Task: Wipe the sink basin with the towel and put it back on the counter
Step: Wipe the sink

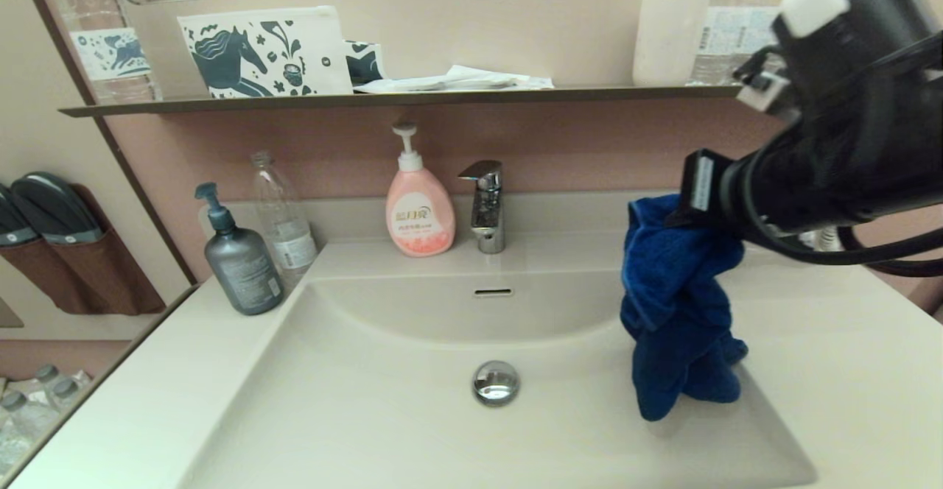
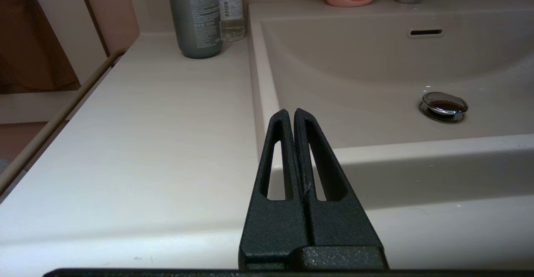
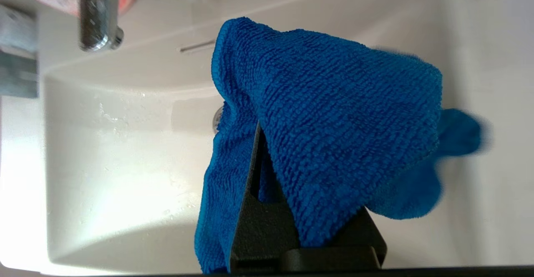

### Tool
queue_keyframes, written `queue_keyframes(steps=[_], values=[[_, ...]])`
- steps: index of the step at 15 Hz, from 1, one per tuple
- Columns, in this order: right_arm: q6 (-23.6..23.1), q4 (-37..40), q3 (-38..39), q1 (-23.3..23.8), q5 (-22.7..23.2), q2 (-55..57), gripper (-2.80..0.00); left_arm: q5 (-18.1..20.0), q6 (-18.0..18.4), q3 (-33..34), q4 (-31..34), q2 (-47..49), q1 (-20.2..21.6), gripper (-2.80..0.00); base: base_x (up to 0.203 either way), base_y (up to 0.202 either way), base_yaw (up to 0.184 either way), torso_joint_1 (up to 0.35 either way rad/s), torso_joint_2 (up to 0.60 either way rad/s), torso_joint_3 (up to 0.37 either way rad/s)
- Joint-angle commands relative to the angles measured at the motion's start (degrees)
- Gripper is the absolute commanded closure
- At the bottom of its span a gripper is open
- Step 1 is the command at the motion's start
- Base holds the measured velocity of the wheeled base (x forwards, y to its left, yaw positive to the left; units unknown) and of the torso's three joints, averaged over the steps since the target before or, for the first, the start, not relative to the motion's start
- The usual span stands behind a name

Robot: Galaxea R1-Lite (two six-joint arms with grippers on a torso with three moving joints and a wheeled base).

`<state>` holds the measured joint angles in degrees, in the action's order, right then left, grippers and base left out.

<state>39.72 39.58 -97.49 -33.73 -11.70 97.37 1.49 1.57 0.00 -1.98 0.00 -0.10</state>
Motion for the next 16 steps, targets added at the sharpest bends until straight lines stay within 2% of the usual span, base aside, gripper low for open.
queue_keyframes(steps=[1, 6, 8, 13, 16], values=[[1.71, -1.52, 0.21, -3.17, -0.23, 9.02, 0.0, 0.01, 0.01, 0.0, -0.04, 0.08, 0.01, 0.0, 0.0, 0.0, 0.0, 0.0, 0.0, 0.0], [4.89, -0.87, 2.99, -5.45, -4.66, 18.03, 0.0, 0.01, 0.01, 0.0, -0.04, 0.09, 0.01, 0.0, 0.0, 0.0, 0.0, 0.0, 0.0, 0.0], [6.82, 5.52, 3.02, -6.22, -4.93, 20.33, 0.0, 0.01, 0.01, 0.0, -0.04, 0.06, 0.01, 0.0, 0.0, 0.0, 0.0, 0.0, 0.0, 0.0], [11.86, 16.02, 3.17, -8.79, -7.59, 26.41, 0.0, 0.01, 0.01, 0.0, -0.04, 0.09, 0.01, 0.0, 0.0, 0.0, 0.0, 0.0, 0.0, 0.0], [14.29, 14.65, 3.59, -10.4, -8.35, 30.04, 0.0, 0.01, 0.01, 0.0, -0.04, 0.09, 0.01, 0.0, 0.0, 0.0, 0.0, 0.0, 0.0, 0.0]])
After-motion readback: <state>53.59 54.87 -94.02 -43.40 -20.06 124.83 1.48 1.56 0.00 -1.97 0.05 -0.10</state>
